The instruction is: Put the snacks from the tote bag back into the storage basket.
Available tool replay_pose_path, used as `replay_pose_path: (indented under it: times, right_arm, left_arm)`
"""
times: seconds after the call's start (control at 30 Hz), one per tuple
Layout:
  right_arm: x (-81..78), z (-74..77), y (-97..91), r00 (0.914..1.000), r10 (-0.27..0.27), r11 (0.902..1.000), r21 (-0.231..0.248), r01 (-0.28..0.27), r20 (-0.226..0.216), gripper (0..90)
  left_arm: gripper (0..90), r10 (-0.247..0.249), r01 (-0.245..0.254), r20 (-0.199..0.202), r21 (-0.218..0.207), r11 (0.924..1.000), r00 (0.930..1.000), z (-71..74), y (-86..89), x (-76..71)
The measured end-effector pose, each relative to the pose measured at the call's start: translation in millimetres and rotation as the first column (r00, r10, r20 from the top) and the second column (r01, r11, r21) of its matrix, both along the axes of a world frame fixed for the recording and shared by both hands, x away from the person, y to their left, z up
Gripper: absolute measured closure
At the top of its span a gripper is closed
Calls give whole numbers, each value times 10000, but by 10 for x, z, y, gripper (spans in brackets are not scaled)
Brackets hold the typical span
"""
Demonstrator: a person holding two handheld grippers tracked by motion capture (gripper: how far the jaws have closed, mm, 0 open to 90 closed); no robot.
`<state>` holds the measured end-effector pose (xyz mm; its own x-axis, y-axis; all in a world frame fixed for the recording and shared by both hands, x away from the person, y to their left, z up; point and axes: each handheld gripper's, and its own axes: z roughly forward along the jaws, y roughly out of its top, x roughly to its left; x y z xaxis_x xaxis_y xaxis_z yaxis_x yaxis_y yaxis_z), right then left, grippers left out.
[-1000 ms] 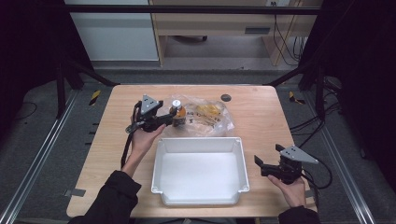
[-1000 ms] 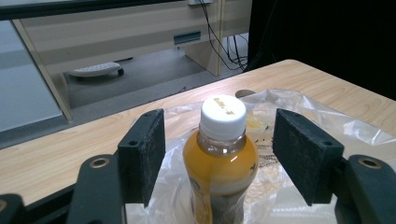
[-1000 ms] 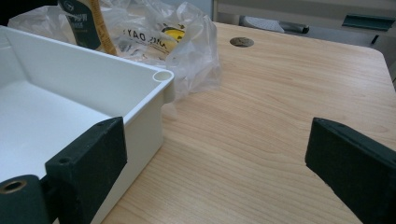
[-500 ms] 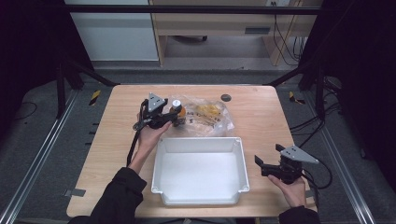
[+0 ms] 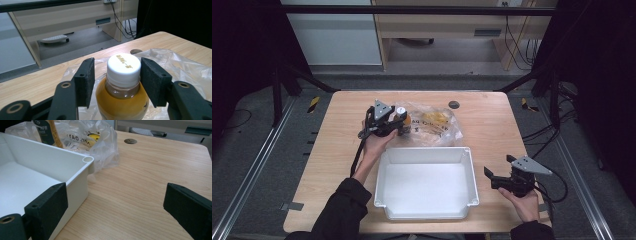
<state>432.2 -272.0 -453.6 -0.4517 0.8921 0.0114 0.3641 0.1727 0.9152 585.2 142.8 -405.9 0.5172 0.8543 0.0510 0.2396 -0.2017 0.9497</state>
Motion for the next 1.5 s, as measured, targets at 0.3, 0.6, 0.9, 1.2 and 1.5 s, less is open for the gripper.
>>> replay_pose_path:
  times: [0.3, 0.6, 0.9, 1.2, 1.5]
  right_arm:
    - [2, -2, 2, 10000, 23, 10000, -29, -23, 3, 58]
    - [1, -3, 5, 10000, -1, 10000, -32, 1, -35, 58]
    - [4, -7, 6, 10000, 4, 10000, -90, -5, -71, 58]
    - [9, -13, 3, 9999, -23, 9999, -115, 21, -114, 58]
    - [10, -11, -5, 9999, -63, 9999, -123, 62, -98, 58]
  left_arm:
    - [530, -64, 62, -212, -79, 9999, 9998, -35, -31, 21]
    - [541, -45, 46, -148, 24, 10000, 9999, -53, -69, 27]
    - [584, 53, -55, -157, -114, 9999, 9999, -46, -78, 30]
    - [587, 212, -213, -233, -52, 9998, 9995, -28, -93, 19]
    - [589, 216, -200, -486, 334, 9992, 9986, 29, -137, 19]
